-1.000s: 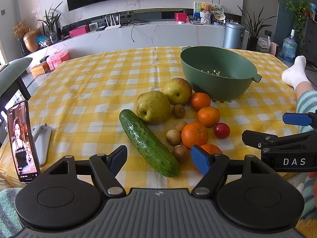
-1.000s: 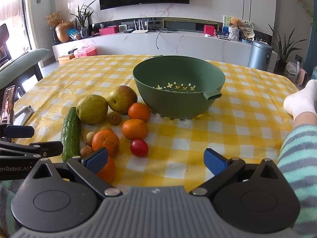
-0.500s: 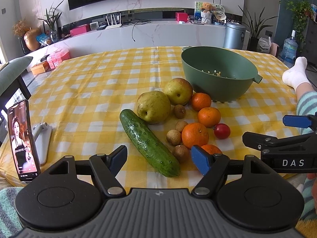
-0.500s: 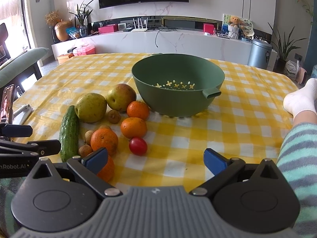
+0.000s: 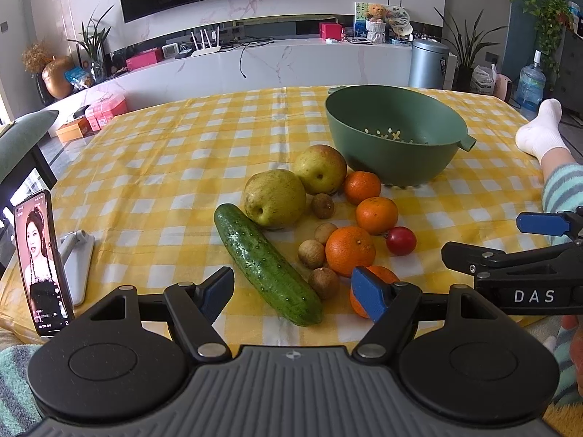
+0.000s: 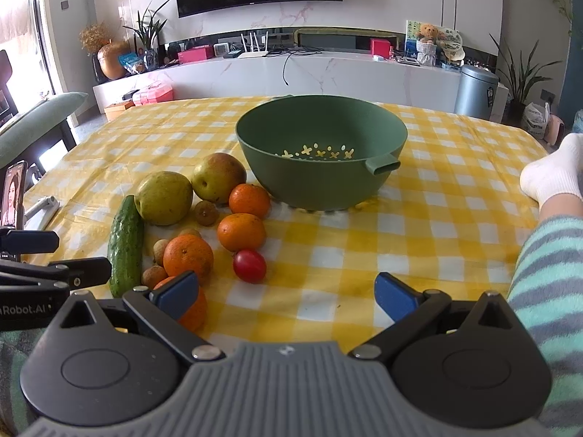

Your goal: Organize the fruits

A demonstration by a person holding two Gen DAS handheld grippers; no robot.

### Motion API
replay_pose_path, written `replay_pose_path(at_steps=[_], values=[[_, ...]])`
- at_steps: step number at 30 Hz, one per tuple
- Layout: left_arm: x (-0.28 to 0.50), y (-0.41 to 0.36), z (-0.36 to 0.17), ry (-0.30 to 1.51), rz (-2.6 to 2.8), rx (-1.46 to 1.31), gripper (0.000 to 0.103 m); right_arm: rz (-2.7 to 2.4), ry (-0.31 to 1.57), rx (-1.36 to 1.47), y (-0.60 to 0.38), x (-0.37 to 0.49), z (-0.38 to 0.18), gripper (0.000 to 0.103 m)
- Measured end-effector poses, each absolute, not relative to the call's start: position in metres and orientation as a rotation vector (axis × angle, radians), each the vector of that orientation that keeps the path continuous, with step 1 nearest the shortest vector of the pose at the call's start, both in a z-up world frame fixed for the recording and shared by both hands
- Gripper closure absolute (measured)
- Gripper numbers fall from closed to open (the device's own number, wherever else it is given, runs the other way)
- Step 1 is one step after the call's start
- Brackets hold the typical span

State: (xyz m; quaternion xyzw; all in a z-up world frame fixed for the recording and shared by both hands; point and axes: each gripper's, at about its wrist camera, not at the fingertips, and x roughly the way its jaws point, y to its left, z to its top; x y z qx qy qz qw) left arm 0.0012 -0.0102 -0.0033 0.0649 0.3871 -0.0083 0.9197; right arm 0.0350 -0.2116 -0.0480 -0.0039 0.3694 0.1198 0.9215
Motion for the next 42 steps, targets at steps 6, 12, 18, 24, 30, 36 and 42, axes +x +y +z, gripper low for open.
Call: replay_pose_path(at_steps=[6,12,18,24,30,36,42], values=[[0.001,-0.012,0.0,0.75,-0.04,0.132,0.017,0.248,0.762,0.012,-0.214,0.036,-0.049,0.004],[0.007,-0.007,0.01,0.706,-0.068,0.164,0.022,0.274,0.679,0.035,-0.217,0.034,-0.046,0.005],[0.023,0.014,0.012,0.738,-0.11,0.071,0.033,0.294,0.64,0.055,-0.214,0.041,-0.043,0.018],[0.036,0.03,0.005,0.76,-0.148,0.026,0.044,0.333,0.678,0.067,-0.202,0.056,-0.046,0.03],[0.038,0.029,-0.005,0.788,-0.237,0.038,0.044,0.387,0.764,0.144,-0.191,0.07,-0.055,0.044],[0.039,0.026,-0.016,0.871,-0.276,0.037,0.046,0.437,0.842,0.123,-0.178,0.055,-0.068,0.059],[0.035,0.026,-0.021,0.905,-0.291,0.061,0.053,0.477,0.879,0.11,-0.166,0.046,-0.073,0.059]])
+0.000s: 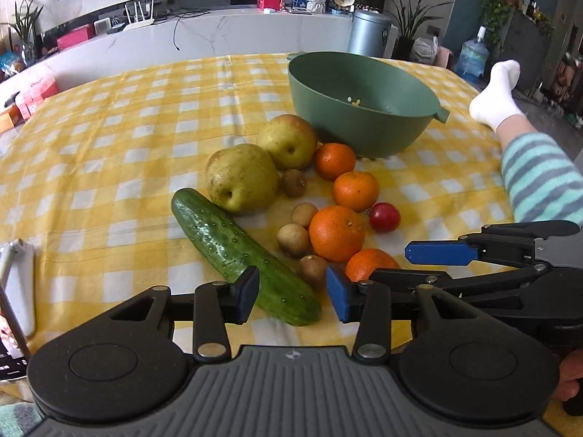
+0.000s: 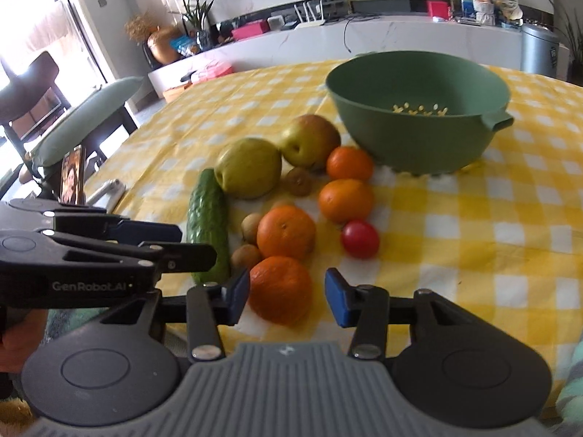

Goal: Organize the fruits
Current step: 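Close the right gripper around an orange and lift it, then lower the orange into the green colander and open the right gripper while the left gripper grasps another orange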

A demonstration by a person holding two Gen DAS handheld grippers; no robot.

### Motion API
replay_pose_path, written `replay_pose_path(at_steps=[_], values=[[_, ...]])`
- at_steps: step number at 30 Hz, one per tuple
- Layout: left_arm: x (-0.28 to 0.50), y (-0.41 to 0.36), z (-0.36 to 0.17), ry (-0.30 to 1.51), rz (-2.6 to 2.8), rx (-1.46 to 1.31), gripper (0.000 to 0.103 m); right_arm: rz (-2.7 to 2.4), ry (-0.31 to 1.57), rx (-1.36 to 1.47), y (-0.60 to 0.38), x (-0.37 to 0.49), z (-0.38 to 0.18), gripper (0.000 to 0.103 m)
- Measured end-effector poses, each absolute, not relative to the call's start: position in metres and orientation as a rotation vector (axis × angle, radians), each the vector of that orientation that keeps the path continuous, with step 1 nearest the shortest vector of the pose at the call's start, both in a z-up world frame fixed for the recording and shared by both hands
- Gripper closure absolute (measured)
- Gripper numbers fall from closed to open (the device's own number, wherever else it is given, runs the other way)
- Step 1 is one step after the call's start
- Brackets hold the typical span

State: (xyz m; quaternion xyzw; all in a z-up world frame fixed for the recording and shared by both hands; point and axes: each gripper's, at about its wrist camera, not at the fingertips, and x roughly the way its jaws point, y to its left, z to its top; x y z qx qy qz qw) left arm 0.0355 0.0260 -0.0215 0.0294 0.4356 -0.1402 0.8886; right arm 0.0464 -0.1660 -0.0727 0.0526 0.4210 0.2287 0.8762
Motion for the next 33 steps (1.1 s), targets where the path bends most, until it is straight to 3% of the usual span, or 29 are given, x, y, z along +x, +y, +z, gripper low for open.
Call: replay_pose_path(at_steps=[12,18,26,33], values=[[0.039,0.031,-0.023,0.912,-0.268,0.072,0.053,0.5,0.955,0.111,-0.156,0.06,-0.087,0.056],[0.037,0.025,-0.018,0.893,-0.283,0.113,0.053,0.501,0.964,0.075,-0.156,0.06,-0.082,0.061],[0.043,0.011,-0.013,0.853,-0.334,0.155,0.052,0.463,0.946,0.027,-0.186,0.068,-0.046,0.061],[0.056,-0.02,-0.021,0.843,-0.37,0.231,0.051,0.454,0.794,-0.04,-0.219,0.093,0.016,0.061]])
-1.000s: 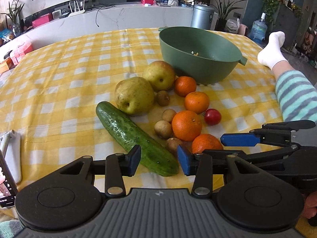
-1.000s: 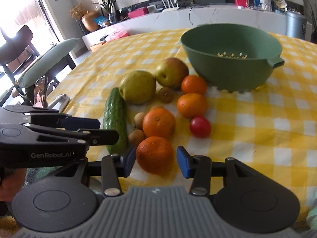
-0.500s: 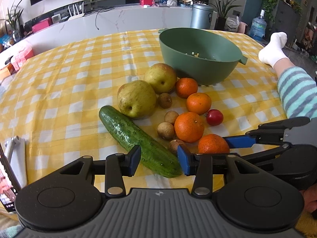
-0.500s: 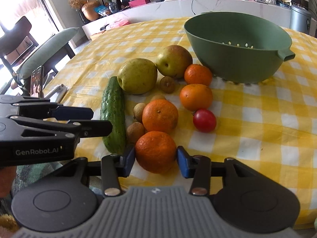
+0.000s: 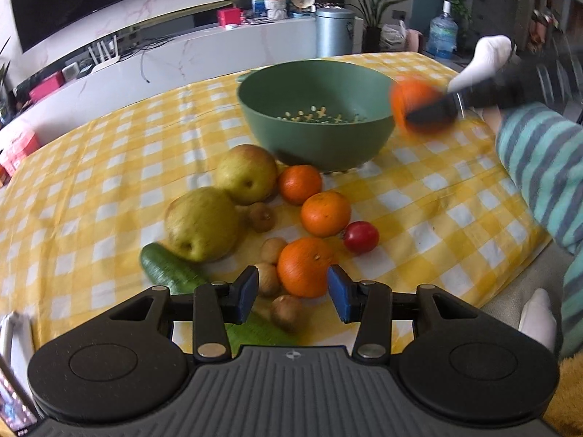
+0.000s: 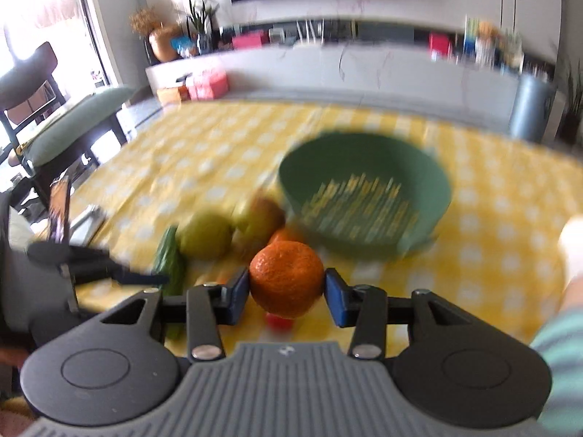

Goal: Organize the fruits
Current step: 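Lower the orange into the green colander and open the right gripper while the left gripper grasps another orange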

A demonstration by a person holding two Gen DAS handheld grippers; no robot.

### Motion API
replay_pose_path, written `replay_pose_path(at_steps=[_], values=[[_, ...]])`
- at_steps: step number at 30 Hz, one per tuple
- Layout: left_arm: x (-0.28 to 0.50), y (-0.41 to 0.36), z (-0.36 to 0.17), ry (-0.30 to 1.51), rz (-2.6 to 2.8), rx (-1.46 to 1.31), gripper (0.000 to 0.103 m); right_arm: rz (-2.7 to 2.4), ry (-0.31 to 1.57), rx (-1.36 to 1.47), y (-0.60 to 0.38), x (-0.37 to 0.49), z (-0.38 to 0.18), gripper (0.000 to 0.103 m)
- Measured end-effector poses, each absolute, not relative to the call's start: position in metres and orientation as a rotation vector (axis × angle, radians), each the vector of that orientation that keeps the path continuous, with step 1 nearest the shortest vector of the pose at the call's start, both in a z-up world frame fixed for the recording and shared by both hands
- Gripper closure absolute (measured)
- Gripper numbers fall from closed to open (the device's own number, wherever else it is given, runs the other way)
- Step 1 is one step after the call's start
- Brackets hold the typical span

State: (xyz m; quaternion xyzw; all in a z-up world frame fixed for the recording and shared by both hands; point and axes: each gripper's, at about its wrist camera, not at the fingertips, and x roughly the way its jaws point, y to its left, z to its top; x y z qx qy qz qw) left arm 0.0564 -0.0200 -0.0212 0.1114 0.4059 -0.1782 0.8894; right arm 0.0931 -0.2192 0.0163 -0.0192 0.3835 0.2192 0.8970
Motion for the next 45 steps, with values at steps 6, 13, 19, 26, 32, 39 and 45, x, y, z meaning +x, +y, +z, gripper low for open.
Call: replay_pose_path(at_steps=[6,13,19,26,32,39,45], values=[[0.063,-0.045,-0.033,0.858,-0.352,0.345,0.05,0.427,0.76,-0.129,-0.226,0.146,0.039,0.061],[0.065,-0.061,-0.046,0.884,-0.346,0.449,0.049,0.465,0.98,-0.099,-0.224,0.213,0.005,0.061],[0.068,-0.069,-0.053,0.886,-0.337,0.511,0.047,0.463,1.15,-0.051,-0.226,0.252,-0.029,0.061],[0.067,-0.067,-0.053,0.885,-0.348,0.499,0.054,0.445,1.225,-0.052,-0.221,0.273,-0.055,0.061],[0.072,-0.052,-0.036,0.882,-0.368,0.332,0.055,0.458,1.233,-0.116,-0.21,0.272,-0.064,0.06],[0.085,-0.041,0.001,0.82,-0.352,0.186,0.055,0.456,1.217,-0.04,-0.219,0.268,-0.058,0.054],[0.116,-0.041,0.028,0.79,-0.317,0.095,0.055,0.43,1.077,-0.002,-0.23,0.249,-0.024,0.033]])
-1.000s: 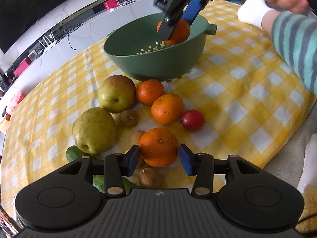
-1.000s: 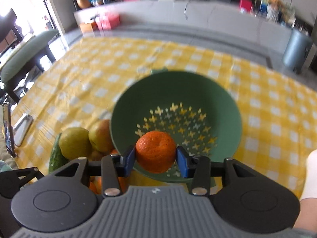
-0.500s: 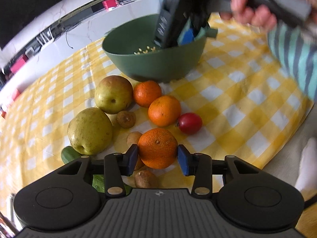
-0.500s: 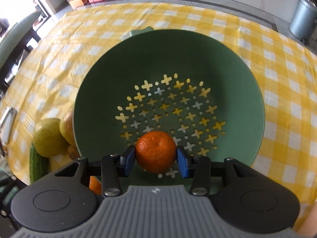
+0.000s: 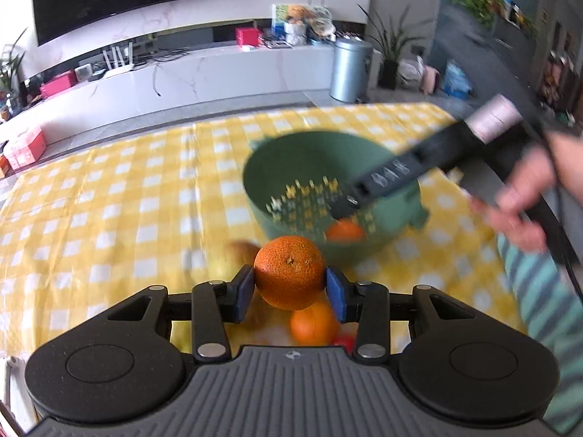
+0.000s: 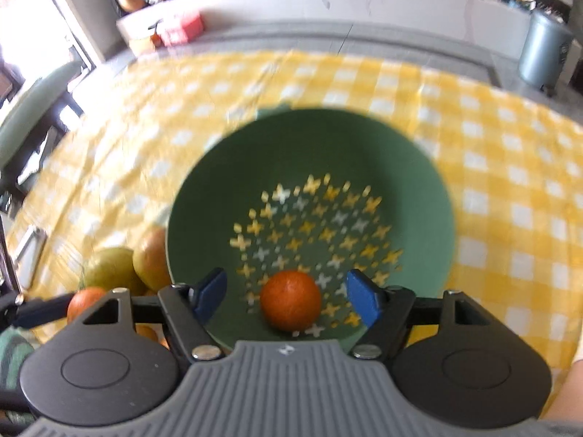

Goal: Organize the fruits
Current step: 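Lower the orange into the green colander and open the right gripper while the left gripper grasps another orange, then carry the orange into the green colander and open the left gripper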

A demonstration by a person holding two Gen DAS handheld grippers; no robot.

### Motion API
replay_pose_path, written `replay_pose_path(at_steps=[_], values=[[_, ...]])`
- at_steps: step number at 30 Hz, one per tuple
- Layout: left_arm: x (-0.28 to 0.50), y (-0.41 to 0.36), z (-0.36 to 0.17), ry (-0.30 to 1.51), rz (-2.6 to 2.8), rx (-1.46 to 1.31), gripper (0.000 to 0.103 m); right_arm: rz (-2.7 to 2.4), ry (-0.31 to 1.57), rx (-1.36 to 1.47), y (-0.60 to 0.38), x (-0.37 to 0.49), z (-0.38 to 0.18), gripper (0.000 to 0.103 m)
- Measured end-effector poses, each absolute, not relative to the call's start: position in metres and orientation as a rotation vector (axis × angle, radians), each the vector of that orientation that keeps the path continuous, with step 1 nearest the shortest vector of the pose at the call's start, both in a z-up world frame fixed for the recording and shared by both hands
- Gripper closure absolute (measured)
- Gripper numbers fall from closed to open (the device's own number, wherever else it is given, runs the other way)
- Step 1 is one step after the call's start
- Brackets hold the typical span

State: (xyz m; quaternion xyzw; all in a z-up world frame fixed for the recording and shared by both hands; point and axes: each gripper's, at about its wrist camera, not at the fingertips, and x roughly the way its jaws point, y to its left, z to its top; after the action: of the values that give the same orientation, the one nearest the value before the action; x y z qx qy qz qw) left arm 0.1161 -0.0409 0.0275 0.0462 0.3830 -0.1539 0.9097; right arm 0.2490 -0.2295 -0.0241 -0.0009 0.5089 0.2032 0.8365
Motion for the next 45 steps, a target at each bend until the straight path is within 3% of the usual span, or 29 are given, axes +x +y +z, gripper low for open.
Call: replay_pose_path(at_steps=[10,16,34,45], values=[[0.182,-0.065,0.038,0.828,-0.349,0.121,0.055,0.313,0.944,0.068,-0.274,0.231,0.006,0.033],[0.205,-0.07,0.019,0.92,-0.341,0.148,0.055,0.284,0.913,-0.083,-0.264,0.229,0.004,0.033],[0.214,-0.091,-0.003,0.968,-0.353,0.285,0.05,0.316,0.896,-0.287,-0.239,0.221,-0.011,0.033],[0.203,-0.087,0.007,0.898,-0.324,0.29,0.047,0.323,0.911,-0.283,-0.236,0.223,-0.015,0.029]])
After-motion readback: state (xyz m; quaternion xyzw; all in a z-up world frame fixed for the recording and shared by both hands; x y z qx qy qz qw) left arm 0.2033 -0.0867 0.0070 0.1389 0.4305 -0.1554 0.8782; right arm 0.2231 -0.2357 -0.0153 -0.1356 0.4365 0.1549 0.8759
